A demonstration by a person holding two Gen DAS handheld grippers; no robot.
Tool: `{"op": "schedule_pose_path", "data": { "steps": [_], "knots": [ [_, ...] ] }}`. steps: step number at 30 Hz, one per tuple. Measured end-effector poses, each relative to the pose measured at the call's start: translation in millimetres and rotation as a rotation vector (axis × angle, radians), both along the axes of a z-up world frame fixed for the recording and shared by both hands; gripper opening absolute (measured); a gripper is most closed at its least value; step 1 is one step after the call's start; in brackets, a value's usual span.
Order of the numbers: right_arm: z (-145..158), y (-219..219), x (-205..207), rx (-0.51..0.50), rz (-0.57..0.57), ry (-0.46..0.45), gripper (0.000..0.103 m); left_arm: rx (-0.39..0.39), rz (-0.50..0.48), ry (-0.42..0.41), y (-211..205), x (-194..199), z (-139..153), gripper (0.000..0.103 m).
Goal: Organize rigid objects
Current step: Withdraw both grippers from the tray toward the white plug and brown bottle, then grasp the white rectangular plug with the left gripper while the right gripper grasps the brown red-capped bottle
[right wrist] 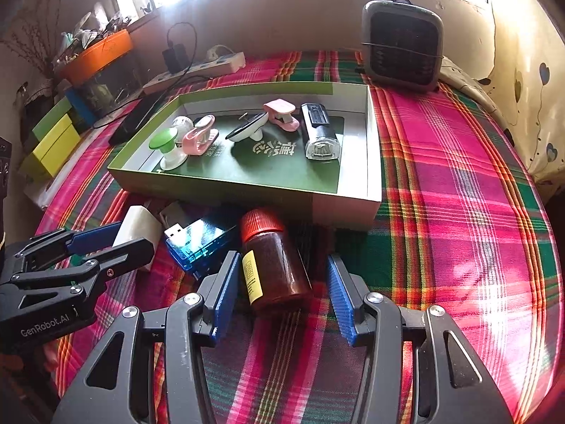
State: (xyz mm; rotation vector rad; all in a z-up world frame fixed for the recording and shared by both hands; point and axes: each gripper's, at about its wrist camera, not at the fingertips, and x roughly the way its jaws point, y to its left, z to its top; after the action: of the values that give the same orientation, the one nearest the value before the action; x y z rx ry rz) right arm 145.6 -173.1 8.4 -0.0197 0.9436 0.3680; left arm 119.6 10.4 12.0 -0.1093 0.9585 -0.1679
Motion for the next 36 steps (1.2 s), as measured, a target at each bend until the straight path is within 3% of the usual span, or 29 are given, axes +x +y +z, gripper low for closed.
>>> {"op": "schedule_pose_path", "data": {
  "steps": [10, 22, 36],
  "knots": [
    [-1.1, 3.6, 1.5, -0.058, -0.002, -0.031, 0.049, 0.051, 0.008, -0.017, -0.2, 6.7, -3.9, 0.049],
    [-2.6, 8.3, 2.8, -0.11, 0.004, -0.06, 0.049, 0.06, 0.001, -0.038, -0.6, 7.8, -5.3, 0.049],
    [-2.8, 6.3, 1.2, -0.095, -0.006, -0.068, 0.049, 0.061, 0.001, -0.042, -0.7, 6.4, -5.2, 0.048]
  ]
}}
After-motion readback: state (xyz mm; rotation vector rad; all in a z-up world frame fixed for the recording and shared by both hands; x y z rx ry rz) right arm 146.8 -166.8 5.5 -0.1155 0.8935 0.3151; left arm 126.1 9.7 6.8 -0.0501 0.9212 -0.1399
